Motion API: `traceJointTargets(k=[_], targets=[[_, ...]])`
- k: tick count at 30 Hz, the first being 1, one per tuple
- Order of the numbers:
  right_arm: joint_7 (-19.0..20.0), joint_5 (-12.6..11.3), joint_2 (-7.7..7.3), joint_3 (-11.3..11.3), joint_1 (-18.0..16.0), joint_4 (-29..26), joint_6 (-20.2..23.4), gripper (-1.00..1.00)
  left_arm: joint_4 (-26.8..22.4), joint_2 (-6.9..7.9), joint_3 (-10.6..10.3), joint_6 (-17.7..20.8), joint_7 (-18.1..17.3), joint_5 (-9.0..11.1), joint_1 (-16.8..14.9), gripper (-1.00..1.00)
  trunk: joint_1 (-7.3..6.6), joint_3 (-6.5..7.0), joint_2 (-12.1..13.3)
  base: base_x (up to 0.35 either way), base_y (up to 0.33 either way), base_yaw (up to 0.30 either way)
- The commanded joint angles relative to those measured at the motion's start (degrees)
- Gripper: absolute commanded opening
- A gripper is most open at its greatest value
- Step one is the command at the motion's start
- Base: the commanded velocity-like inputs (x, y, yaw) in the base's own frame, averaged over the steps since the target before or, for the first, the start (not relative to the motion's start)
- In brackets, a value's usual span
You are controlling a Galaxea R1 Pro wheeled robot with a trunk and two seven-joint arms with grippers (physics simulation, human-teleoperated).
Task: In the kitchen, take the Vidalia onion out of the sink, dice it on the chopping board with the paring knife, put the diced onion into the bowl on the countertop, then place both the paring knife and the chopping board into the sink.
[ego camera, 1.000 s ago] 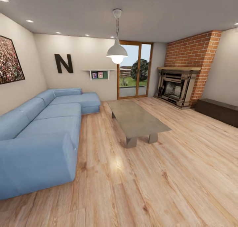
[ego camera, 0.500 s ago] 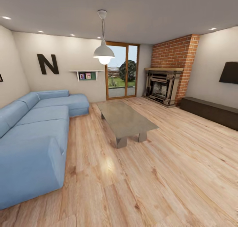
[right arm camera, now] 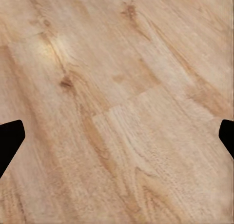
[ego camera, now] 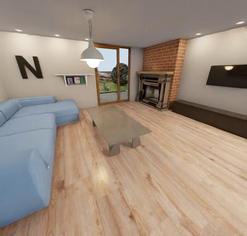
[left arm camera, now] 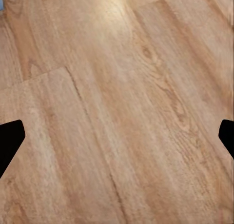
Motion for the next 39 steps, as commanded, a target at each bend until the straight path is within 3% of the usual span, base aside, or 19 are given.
traceJointTargets(k=[1,39], targets=[[0.0,0.0,0.00,0.0,0.0,0.0,-0.1,1.00,0.0,0.01,-0.1,-0.1,0.0,0.4,0.0,1.00,0.02,-0.02,0.0,0.209,-0.201,-0.236],[0.0,0.0,-0.09,0.0,0.0,-0.1,-0.1,1.00,1.3,-0.03,-0.1,-0.1,0.0,0.4,0.0,1.00,0.02,0.97,0.0,0.249,-0.214,-0.236]])
